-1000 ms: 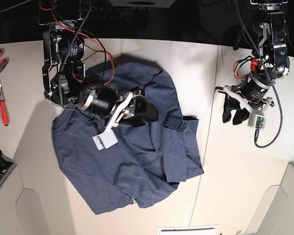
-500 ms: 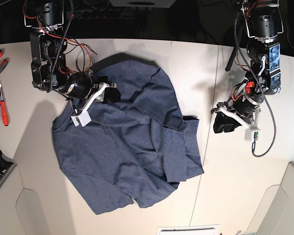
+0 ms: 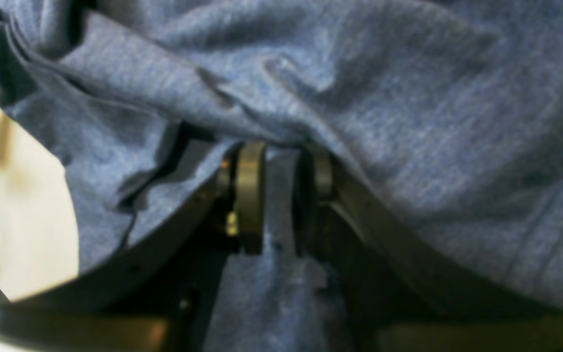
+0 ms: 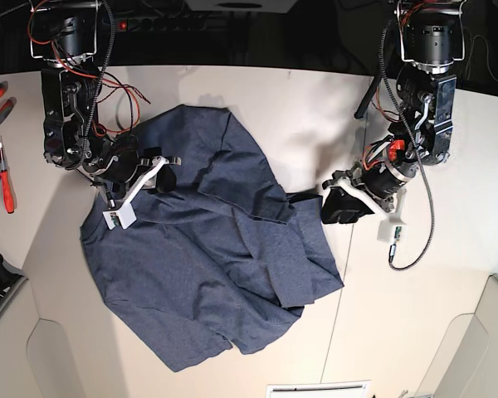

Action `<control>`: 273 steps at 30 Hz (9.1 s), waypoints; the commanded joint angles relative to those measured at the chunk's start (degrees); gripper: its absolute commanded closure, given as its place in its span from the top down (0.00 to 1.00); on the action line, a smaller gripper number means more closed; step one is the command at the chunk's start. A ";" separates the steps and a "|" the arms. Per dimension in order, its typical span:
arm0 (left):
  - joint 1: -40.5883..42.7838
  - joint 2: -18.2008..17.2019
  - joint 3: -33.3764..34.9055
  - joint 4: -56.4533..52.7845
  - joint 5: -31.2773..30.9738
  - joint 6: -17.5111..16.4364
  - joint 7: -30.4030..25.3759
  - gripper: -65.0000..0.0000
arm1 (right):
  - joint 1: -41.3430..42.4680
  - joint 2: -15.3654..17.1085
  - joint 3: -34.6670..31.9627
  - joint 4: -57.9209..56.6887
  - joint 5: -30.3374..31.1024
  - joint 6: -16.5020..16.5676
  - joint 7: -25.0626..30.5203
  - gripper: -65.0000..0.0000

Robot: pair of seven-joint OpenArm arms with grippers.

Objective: Layout the t-shirt on the table in an organized manner, then fold the t-shirt properly
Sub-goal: 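Reach the left gripper down and grasp the shirt hem, then pull the hem with the left gripper away from the right gripper, then drag the held shirt corner with the left gripper toward the collar side, then release and regrasp the shirt with both grippers near the shoulders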

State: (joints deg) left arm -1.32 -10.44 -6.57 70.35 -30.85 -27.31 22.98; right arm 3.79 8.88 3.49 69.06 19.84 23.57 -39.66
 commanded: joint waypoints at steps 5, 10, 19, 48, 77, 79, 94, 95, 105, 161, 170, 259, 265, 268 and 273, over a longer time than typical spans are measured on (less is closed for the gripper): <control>-1.86 -0.31 2.78 0.76 -0.76 -0.13 -1.31 0.44 | -0.37 0.92 0.20 -0.42 -4.59 -2.80 -3.85 0.22; -1.88 1.05 2.91 0.72 6.05 3.69 -4.74 0.39 | -0.37 0.92 0.20 -0.42 -4.39 -2.80 -3.87 0.22; -1.86 0.92 6.03 0.02 6.08 4.33 -3.54 0.09 | -0.35 0.92 0.20 -0.42 -4.39 -2.80 -3.85 0.22; -31.56 -15.85 8.04 0.46 12.63 11.87 0.66 0.00 | -0.55 0.92 0.20 -0.44 -7.52 -3.56 -4.48 0.22; -10.29 -20.52 8.04 7.93 6.73 0.66 5.53 0.25 | -0.63 0.79 0.20 -0.44 -8.50 -4.31 -3.80 0.22; -9.31 -19.96 8.04 7.08 13.31 2.36 -1.73 0.31 | -0.63 0.76 0.20 -0.44 -8.48 -4.31 -3.80 0.22; -32.15 -19.19 16.70 -29.73 25.16 7.28 -17.38 0.42 | -0.66 1.09 0.20 -0.44 -8.46 -3.61 -3.82 0.22; -33.88 -18.75 18.29 -32.50 26.14 7.41 -18.43 0.42 | -0.66 1.09 0.20 -0.44 -8.48 -3.61 -3.82 0.22; -39.47 -8.98 33.11 -51.87 41.33 16.09 -28.13 0.42 | -0.63 1.09 0.20 -0.44 -8.48 -3.61 -3.82 0.22; -26.73 -30.29 37.18 -6.12 20.20 5.01 -5.55 0.00 | -0.37 6.03 0.20 -0.44 -18.75 -4.52 -2.73 0.22; -22.14 -37.29 37.18 23.50 8.85 5.60 33.77 0.00 | -0.37 6.01 0.20 -0.44 -18.75 -4.52 -2.75 0.22; 4.02 -16.59 22.38 10.32 17.38 11.21 13.22 0.00 | -27.47 3.10 0.15 30.95 -2.25 1.90 -20.61 0.00; 4.00 -16.57 22.34 10.32 17.38 11.21 13.18 0.00 | -30.29 5.51 0.15 39.80 0.20 1.92 -18.12 0.00; 4.02 -16.55 22.34 10.32 17.35 11.21 13.20 0.00 | -29.44 4.85 0.13 43.28 2.36 1.95 -9.99 0.00; 4.02 -16.57 22.34 10.32 17.35 11.23 13.22 0.00 | -22.32 0.35 0.13 40.81 -1.07 1.92 -6.62 0.00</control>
State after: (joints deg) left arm 2.83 -26.48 15.94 80.60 -14.00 -16.10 34.22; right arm -19.11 9.15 3.42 108.81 18.06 25.56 -47.44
